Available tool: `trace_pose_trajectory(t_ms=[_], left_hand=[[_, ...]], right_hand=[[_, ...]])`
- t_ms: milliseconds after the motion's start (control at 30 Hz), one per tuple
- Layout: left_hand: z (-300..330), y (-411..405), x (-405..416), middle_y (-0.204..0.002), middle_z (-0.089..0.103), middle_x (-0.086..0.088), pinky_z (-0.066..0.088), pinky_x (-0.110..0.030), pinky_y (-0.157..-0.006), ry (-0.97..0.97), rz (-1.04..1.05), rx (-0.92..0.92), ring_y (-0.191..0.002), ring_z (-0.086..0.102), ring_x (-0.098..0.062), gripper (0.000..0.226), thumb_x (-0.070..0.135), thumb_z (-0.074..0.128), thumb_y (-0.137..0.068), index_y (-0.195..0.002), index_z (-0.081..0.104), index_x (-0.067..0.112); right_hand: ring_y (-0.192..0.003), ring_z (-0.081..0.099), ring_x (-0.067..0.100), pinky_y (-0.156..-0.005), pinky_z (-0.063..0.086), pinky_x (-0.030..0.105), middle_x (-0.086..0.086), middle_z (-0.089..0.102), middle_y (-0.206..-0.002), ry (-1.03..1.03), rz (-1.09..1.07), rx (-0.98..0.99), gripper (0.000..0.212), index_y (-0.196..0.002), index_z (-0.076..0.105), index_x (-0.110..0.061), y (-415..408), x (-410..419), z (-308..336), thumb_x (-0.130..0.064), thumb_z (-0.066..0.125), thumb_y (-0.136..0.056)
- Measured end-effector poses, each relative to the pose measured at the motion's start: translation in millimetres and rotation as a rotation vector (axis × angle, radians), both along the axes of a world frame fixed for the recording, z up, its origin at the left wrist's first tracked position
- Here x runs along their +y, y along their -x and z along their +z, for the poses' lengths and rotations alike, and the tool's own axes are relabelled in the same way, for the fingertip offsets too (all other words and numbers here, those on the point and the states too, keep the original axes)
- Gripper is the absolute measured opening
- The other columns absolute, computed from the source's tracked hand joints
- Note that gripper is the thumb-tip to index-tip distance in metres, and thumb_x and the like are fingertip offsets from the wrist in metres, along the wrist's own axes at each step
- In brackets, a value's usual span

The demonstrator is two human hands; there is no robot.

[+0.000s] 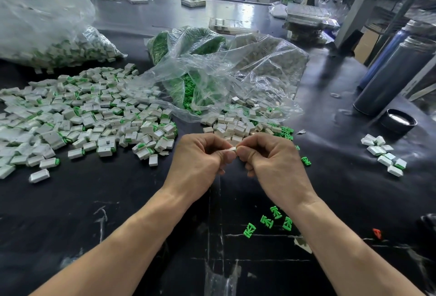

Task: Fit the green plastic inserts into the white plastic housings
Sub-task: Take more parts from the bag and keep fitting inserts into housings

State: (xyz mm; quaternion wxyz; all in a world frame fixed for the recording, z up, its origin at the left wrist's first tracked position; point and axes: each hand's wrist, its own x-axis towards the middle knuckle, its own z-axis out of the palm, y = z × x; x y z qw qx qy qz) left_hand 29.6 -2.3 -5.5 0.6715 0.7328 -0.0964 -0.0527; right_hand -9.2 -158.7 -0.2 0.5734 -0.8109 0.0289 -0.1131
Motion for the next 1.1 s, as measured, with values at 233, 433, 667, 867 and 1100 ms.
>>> trace_pose_trajectory(t_ms=[233, 433, 667, 867, 1100], left_hand=[[1.4, -0.1, 1.4, -0.073, 0.074, -0.012, 0.057, -0.024, -0.057, 0.064, 0.03, 0.031, -0.059, 0.063, -0.01, 0.006, 0.001, 0.078, -0.086, -0.082, 0.078, 0.006], [1.8, -0.5, 2.7, -0.074, 0.073, -0.017, 0.056, -0.025, -0.057, 0.021, 0.003, 0.02, -0.059, 0.061, -0.014, 0.007, 0.0, 0.077, -0.086, -0.081, 0.077, 0.004], [0.9, -2.6, 1.3, -0.071, 0.072, -0.016, 0.054, -0.023, -0.054, 0.037, 0.011, 0.015, -0.056, 0.059, -0.013, 0.008, -0.003, 0.077, -0.084, -0.08, 0.077, 0.004], [2.7, -5.5, -1.2, -0.069, 0.07, 0.004, 0.049, -0.02, -0.058, 0.118, 0.001, -0.029, -0.061, 0.057, -0.006, 0.012, 0.003, 0.077, -0.086, -0.081, 0.075, 0.014], [3.2, 2.7, -7.4, -0.078, 0.069, -0.017, 0.054, -0.021, -0.06, 0.167, -0.061, -0.054, -0.061, 0.065, -0.015, 0.006, 0.004, 0.078, -0.086, -0.089, 0.072, 0.003]], right_hand=[[-0.057, 0.058, 0.006, -0.051, 0.052, 0.021, -0.006, 0.068, -0.063, -0.216, -0.037, -0.039, 0.023, -0.078, 0.078, -0.02, -0.7, 9.0, -1.1, -0.002, 0.075, -0.091], [-0.058, 0.058, 0.009, -0.051, 0.051, 0.023, -0.001, 0.069, -0.066, -0.198, -0.022, -0.012, 0.022, -0.078, 0.081, -0.02, -0.9, 4.2, -2.0, -0.002, 0.076, -0.09], [-0.057, 0.058, 0.009, -0.051, 0.052, 0.023, -0.002, 0.07, -0.065, -0.229, 0.0, 0.01, 0.019, -0.083, 0.083, -0.017, -2.1, 2.7, -4.9, -0.002, 0.074, -0.092], [-0.05, 0.054, 0.014, -0.041, 0.046, 0.027, 0.007, 0.069, -0.07, -0.478, -0.012, 0.018, 0.03, -0.091, 0.079, -0.011, -8.1, 6.2, -7.2, -0.025, 0.058, -0.106], [-0.041, 0.045, 0.018, -0.035, 0.03, 0.022, 0.01, 0.061, -0.063, -0.613, 0.04, 0.282, 0.071, -0.078, 0.074, -0.013, -10.7, 17.2, -13.3, -0.065, 0.034, -0.104]])
